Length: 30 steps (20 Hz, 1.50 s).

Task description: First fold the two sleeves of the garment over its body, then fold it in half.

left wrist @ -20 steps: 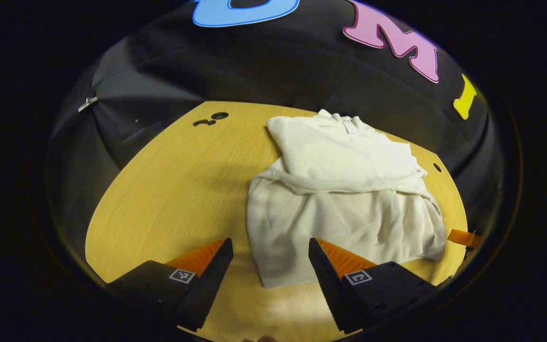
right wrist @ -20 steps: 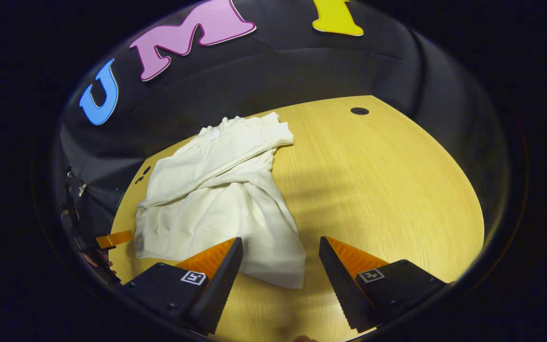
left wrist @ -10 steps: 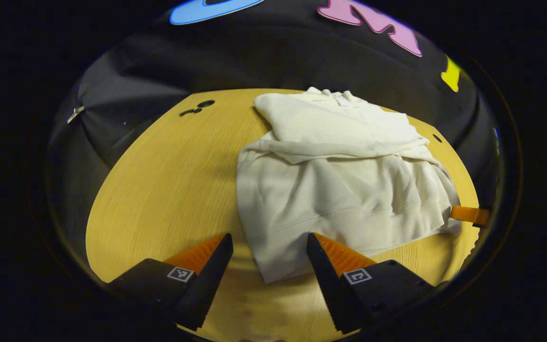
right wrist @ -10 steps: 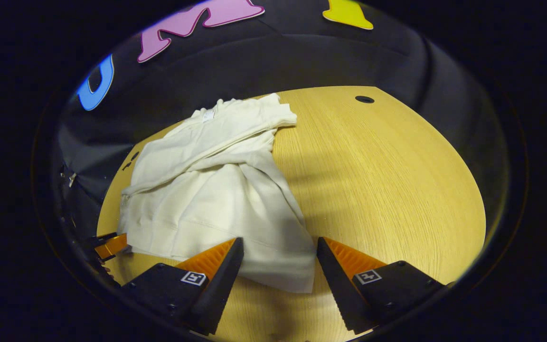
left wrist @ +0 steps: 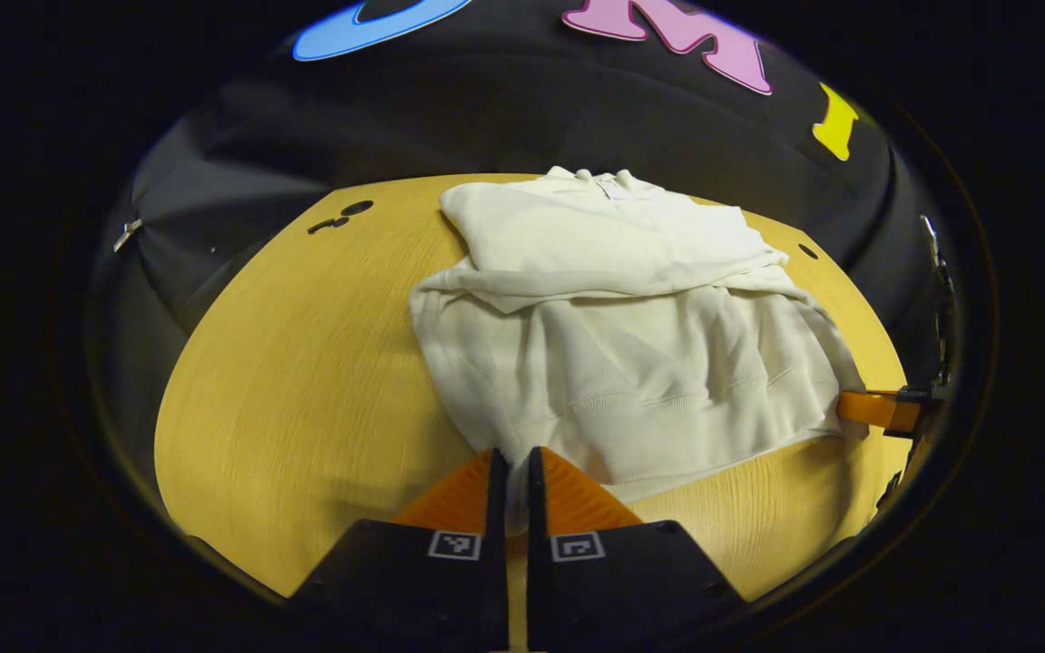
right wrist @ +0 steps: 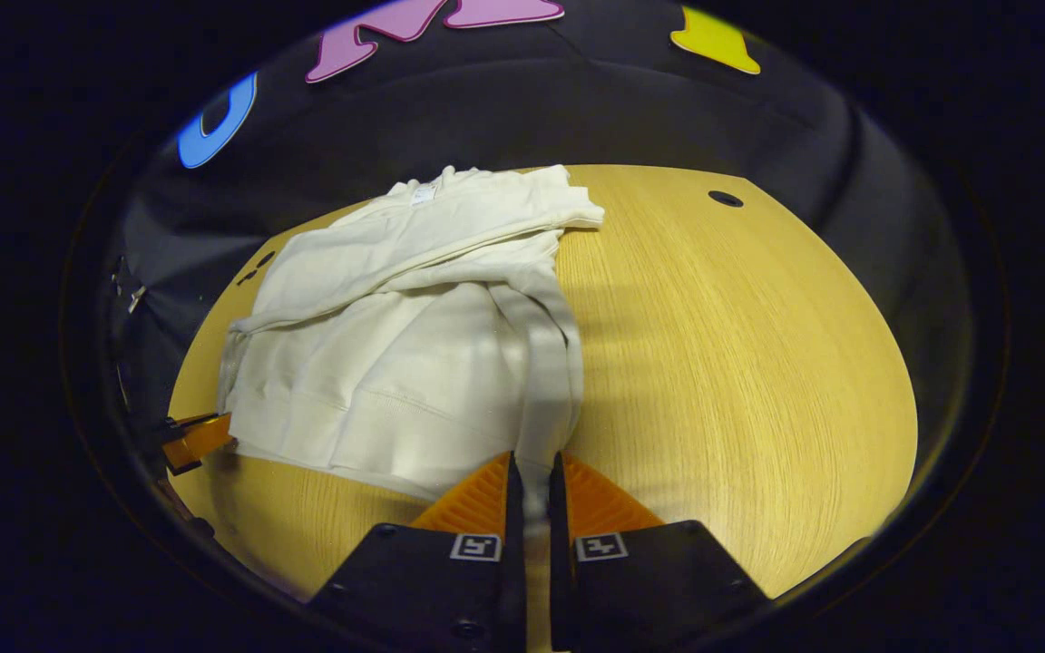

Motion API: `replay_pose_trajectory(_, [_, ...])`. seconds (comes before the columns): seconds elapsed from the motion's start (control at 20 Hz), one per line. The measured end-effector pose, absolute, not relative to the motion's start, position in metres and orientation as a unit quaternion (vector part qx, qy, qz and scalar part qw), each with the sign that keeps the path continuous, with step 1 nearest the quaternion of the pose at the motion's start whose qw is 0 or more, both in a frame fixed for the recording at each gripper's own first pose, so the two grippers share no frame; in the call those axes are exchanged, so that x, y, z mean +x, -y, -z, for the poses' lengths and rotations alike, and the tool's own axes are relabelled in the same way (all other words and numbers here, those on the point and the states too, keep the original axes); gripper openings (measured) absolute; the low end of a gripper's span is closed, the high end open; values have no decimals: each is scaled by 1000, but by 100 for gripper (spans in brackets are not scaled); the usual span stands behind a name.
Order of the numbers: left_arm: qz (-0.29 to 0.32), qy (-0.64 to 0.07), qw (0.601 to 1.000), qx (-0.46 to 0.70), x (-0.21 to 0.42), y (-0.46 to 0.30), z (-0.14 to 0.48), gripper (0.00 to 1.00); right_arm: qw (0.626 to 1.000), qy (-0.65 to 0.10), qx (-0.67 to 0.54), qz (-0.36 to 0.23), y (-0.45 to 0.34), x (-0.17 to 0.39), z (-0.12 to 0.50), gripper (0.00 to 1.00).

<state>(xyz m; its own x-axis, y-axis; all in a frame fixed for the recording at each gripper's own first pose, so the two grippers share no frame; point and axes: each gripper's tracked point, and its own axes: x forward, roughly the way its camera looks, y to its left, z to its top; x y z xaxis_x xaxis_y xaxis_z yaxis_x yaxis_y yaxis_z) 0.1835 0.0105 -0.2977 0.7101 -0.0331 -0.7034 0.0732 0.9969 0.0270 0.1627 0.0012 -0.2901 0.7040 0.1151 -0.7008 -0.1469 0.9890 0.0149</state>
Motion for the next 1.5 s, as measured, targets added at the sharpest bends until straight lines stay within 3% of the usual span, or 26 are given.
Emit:
replay_pose_trajectory(0.2, [34,-388,921,18,179,-3,296,6,917,-390,-2,-78,-1,163,288,7])
replay_pose_trajectory(0.75, [34,-359,931,-54,192,7,225,6,932,-344,7,-112,-23,198,212,7])
replay_pose_trajectory(1.2, [49,-280,956,-75,278,11,128,6,957,-259,17,-133,-52,303,118,7])
replay_pose_trajectory(1.5, [46,-252,963,-84,364,4,102,6,968,-211,24,-132,-73,391,77,6])
